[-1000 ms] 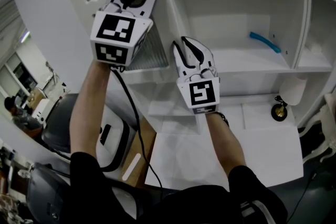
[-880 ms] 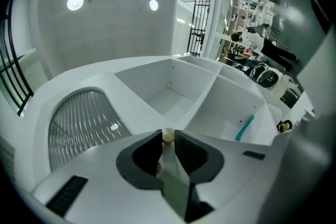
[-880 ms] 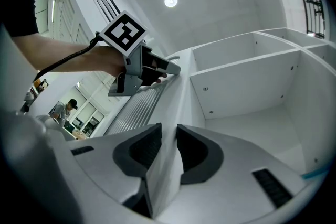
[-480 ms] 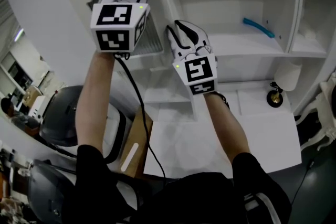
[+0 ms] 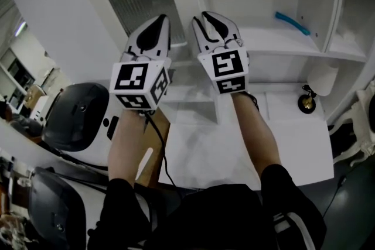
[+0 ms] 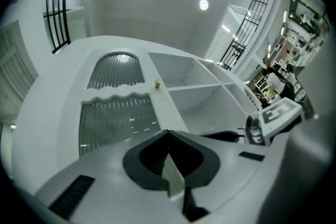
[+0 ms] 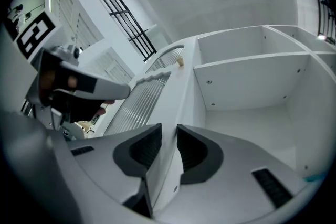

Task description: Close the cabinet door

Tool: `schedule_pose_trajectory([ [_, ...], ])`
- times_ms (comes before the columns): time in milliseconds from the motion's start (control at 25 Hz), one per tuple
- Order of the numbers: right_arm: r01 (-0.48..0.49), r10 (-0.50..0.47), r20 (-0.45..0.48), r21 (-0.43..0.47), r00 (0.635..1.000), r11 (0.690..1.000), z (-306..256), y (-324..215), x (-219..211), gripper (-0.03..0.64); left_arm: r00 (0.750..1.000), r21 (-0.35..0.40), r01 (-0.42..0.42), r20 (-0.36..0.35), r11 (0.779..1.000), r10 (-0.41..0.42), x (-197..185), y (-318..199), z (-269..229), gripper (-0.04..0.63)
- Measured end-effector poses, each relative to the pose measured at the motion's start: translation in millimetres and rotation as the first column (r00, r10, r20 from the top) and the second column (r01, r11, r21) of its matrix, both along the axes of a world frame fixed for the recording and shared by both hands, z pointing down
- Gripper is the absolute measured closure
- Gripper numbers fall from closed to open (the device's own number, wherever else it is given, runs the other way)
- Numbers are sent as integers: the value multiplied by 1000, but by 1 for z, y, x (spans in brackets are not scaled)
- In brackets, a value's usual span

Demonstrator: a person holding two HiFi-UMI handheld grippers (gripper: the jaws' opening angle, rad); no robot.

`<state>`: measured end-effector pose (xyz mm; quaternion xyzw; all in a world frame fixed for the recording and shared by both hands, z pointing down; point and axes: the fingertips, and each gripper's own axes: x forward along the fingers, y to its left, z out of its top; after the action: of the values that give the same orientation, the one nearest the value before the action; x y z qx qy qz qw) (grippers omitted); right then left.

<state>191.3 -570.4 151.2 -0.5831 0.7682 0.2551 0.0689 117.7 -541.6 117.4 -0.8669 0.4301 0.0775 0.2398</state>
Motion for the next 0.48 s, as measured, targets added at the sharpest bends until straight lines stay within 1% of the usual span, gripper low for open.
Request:
schedule_pose_trajectory([
  [80,-3,3,11,-5,1000,1000,5,5,0,523,1000,-30,2,-18,1000,-2,-7,3,25,583],
  [200,5,-5,43,-9,999,1000,12,24,2,533,999,-62,25,-31,998,-27,-11,2,61,583],
  [360,26,-26,61,8,998,1000,20,47,1,547,998,-93,19,-54,995,-24,-11,10,94,583],
  [480,36,-34,72,-29,997,999,40,64,6,573,998,-130,13,-56,991,-20,-6,23,121,583],
])
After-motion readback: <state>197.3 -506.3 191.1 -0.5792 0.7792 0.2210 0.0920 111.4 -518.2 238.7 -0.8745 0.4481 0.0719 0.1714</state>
